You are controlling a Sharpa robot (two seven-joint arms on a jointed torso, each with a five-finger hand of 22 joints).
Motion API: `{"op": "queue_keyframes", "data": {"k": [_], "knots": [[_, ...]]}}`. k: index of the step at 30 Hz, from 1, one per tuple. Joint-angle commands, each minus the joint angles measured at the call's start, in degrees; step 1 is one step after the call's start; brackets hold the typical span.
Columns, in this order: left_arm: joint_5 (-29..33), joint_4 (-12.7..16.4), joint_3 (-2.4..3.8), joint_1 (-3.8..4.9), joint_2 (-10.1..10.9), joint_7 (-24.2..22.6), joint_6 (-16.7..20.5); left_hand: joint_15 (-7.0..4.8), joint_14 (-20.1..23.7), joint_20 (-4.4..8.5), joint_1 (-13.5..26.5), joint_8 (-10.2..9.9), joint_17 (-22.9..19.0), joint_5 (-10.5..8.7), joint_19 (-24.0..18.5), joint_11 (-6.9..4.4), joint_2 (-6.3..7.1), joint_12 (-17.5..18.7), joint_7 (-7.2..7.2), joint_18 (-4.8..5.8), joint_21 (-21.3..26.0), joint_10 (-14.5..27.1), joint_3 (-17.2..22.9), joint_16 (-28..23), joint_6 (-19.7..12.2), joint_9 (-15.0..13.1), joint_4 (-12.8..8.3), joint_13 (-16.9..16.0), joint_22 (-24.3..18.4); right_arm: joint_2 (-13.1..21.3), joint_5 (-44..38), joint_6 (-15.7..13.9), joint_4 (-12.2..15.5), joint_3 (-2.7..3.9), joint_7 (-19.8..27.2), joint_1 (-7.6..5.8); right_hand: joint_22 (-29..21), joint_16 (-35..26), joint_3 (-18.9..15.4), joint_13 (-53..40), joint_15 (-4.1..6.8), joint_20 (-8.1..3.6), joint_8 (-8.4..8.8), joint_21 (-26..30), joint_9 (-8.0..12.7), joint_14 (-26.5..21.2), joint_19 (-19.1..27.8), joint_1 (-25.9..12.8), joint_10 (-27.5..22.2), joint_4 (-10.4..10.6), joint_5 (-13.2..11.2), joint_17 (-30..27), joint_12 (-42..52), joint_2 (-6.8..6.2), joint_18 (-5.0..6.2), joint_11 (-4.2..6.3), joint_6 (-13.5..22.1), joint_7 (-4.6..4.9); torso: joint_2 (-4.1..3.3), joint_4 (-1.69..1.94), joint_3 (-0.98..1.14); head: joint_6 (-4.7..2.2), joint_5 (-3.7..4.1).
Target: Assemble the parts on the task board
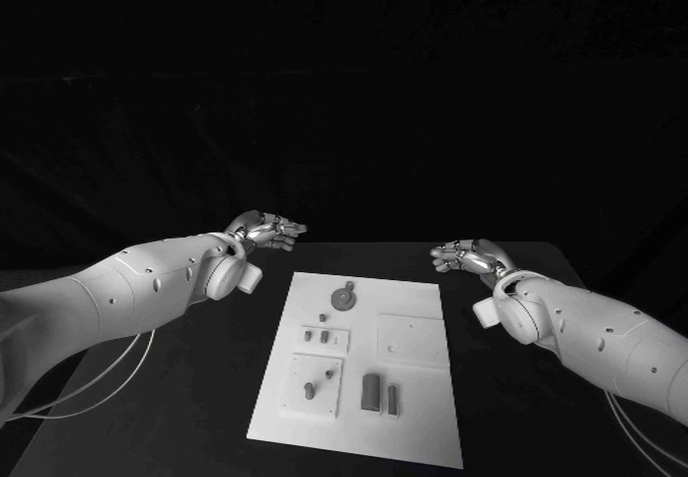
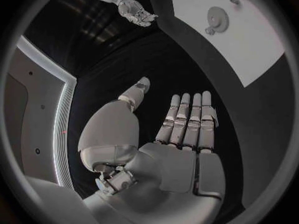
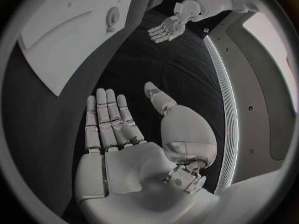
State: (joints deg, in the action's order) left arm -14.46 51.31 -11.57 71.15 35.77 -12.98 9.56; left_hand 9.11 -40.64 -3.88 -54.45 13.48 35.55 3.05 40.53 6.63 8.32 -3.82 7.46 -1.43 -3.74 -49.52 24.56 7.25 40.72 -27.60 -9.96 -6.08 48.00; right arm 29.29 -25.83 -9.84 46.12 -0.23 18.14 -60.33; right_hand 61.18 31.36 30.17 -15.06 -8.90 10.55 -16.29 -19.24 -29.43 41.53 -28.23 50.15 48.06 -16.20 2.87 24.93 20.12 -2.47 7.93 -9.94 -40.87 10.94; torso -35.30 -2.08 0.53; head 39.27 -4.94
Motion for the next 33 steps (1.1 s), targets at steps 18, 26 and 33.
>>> {"op": "queue_keyframes", "data": {"k": [18,26,33], "knots": [[3.40,5.88,1.57,-2.53,1.22,-3.37,2.62,-9.11,40.64,3.88,54.45,-13.48,-35.55,-3.05,-40.53,-6.63,-8.32,3.82,-7.46,1.43,3.74,49.52,-24.56,-7.25,-40.72,27.60,9.96,6.08,-48.00,2.42,3.89,-2.83,6.22,0.13,2.22,-0.15,-61.18,-31.36,-30.17,15.06,8.90,-10.55,16.29,19.24,29.43,-41.53,28.23,-50.15,-48.06,16.20,-2.87,-24.93,-20.12,2.47,-7.93,9.94,40.87,-10.94,2.31,0.83,-0.11,-3.04,2.05],[7.76,18.79,5.51,-5.86,4.25,-8.67,15.20,-9.11,40.64,3.88,54.45,-13.48,-35.55,-3.05,-40.53,-6.63,-8.32,3.82,-7.46,1.43,3.74,49.52,-24.56,-7.25,-40.72,27.60,9.96,6.08,-48.00,6.87,11.42,-13.63,19.13,0.16,5.46,-0.04,-61.18,-31.36,-30.17,15.06,8.90,-10.55,16.29,19.24,29.43,-41.53,28.23,-50.15,-48.06,16.20,-2.87,-24.93,-20.12,2.47,-7.93,9.94,40.87,-10.94,4.07,2.05,-0.52,-4.84,4.86],[11.94,31.16,9.29,-9.05,7.16,-13.75,27.26,-9.11,40.64,3.88,54.45,-13.48,-35.55,-3.05,-40.53,-6.63,-8.32,3.82,-7.46,1.43,3.74,49.52,-24.56,-7.25,-40.72,27.60,9.96,6.08,-48.00,11.47,19.18,-24.75,32.44,0.20,8.79,0.07,-61.18,-31.36,-30.17,15.06,8.90,-10.55,16.29,19.24,29.43,-41.53,28.23,-50.15,-48.06,16.20,-2.87,-24.93,-20.12,2.47,-7.93,9.94,40.87,-10.94,4.12,2.08,-0.53,-4.89,4.94]]}}
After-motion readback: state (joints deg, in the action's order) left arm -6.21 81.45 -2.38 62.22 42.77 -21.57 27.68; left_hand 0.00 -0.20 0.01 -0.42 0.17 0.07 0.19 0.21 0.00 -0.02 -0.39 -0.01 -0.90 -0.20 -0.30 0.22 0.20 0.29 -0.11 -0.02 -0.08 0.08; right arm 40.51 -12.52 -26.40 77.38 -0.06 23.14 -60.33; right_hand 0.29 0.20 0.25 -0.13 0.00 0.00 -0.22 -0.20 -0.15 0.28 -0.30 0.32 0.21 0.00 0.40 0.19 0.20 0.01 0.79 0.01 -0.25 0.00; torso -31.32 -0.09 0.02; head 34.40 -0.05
